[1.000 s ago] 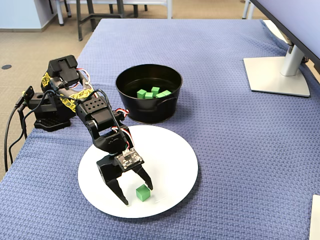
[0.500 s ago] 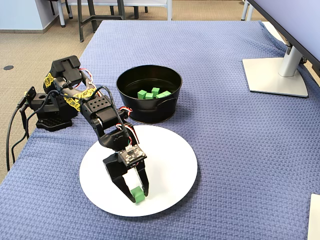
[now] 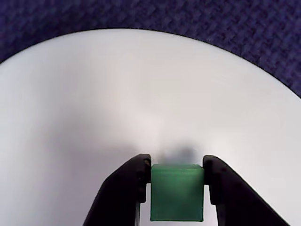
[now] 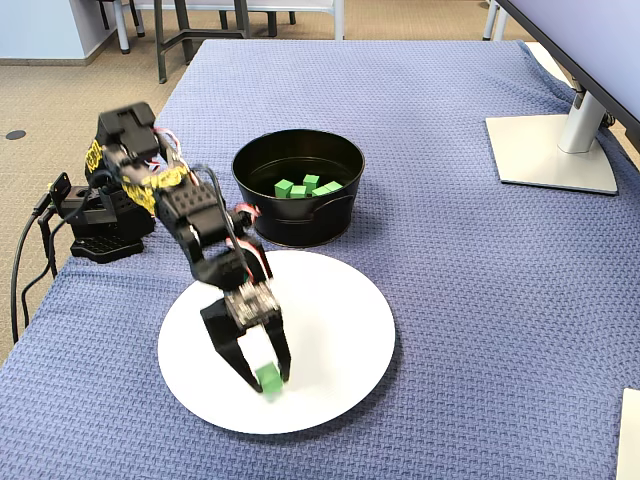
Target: Pick up the green cubes from the white plate and place them in the black recipient
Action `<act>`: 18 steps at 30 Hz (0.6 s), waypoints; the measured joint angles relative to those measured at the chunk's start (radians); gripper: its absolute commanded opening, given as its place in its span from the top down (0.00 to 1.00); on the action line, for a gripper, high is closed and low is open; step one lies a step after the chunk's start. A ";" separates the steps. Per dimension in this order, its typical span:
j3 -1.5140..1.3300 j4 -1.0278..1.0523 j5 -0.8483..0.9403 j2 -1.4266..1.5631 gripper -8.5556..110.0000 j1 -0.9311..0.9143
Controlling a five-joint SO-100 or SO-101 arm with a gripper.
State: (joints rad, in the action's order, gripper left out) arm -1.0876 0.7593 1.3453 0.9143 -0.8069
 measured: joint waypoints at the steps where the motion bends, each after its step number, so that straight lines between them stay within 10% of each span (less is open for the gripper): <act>1: -0.026 0.015 -0.028 0.048 0.93 0.006; 18: -0.411 0.380 -0.293 0.989 0.93 0.324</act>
State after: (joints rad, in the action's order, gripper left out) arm -1.4987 1.1397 1.0523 1.9037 -0.4832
